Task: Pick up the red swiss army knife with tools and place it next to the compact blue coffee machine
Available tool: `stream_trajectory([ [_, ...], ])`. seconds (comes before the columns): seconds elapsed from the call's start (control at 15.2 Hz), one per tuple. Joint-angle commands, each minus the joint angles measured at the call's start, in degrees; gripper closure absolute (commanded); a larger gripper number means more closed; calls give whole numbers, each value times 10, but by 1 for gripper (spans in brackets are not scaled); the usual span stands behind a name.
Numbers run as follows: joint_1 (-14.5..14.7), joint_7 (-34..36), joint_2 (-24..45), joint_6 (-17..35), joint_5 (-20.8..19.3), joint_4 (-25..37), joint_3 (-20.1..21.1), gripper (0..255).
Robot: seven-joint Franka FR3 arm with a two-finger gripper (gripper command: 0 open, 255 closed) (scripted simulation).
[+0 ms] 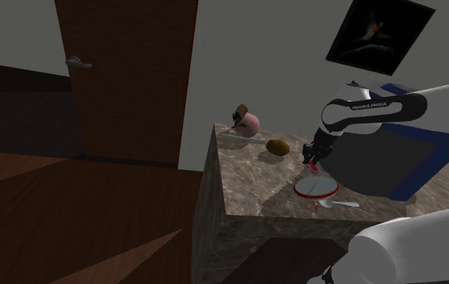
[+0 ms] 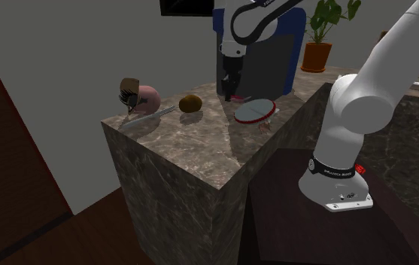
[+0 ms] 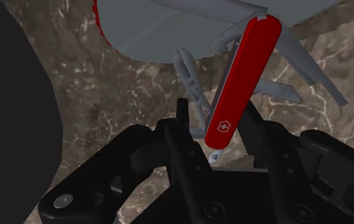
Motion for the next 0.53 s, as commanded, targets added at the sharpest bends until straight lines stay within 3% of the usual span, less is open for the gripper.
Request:
stream_trajectory([
  [0.0, 0, -2, 10, 18, 0, -8, -3, 255],
  [0.46, 2, -5, 46, 83, 2, -37, -12, 255],
])
